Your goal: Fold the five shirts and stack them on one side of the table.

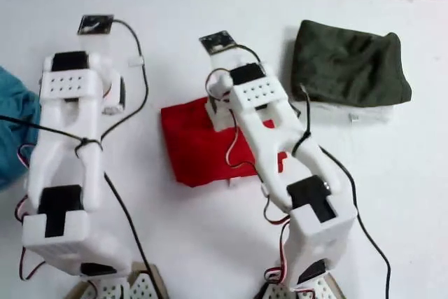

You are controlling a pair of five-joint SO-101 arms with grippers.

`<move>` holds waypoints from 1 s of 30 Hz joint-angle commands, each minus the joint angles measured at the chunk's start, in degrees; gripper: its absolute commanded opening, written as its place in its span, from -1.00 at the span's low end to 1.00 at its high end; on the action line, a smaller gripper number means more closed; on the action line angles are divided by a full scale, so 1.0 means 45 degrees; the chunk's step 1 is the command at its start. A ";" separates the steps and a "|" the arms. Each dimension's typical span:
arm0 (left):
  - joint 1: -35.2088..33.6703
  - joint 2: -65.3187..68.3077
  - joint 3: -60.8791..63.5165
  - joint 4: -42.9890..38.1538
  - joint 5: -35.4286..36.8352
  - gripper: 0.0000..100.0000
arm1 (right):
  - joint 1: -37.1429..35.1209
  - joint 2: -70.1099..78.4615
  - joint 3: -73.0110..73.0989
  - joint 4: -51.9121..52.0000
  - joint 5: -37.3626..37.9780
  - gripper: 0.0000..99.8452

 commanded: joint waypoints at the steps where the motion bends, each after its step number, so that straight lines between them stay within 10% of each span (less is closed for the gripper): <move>1: -0.0488 -0.0781 0.0440 -0.0645 -0.0156 -0.94 | 0.0029 0.0068 -0.0508 0.0088 -0.0254 -0.35; 21: -0.1270 -0.0801 0.0596 -0.1114 -0.0156 -0.94 | 0.0322 0.3976 -0.1114 -0.0772 -0.0176 -0.30; 27: -0.1426 -0.0821 0.0596 -0.1074 -0.0156 -0.94 | 0.0010 0.5968 -0.3497 0.1495 0.1035 -0.99; 30: -0.1797 -0.0821 0.0576 -0.1074 -0.0156 -0.94 | 0.0029 0.6945 -0.4923 0.2882 0.1797 -0.92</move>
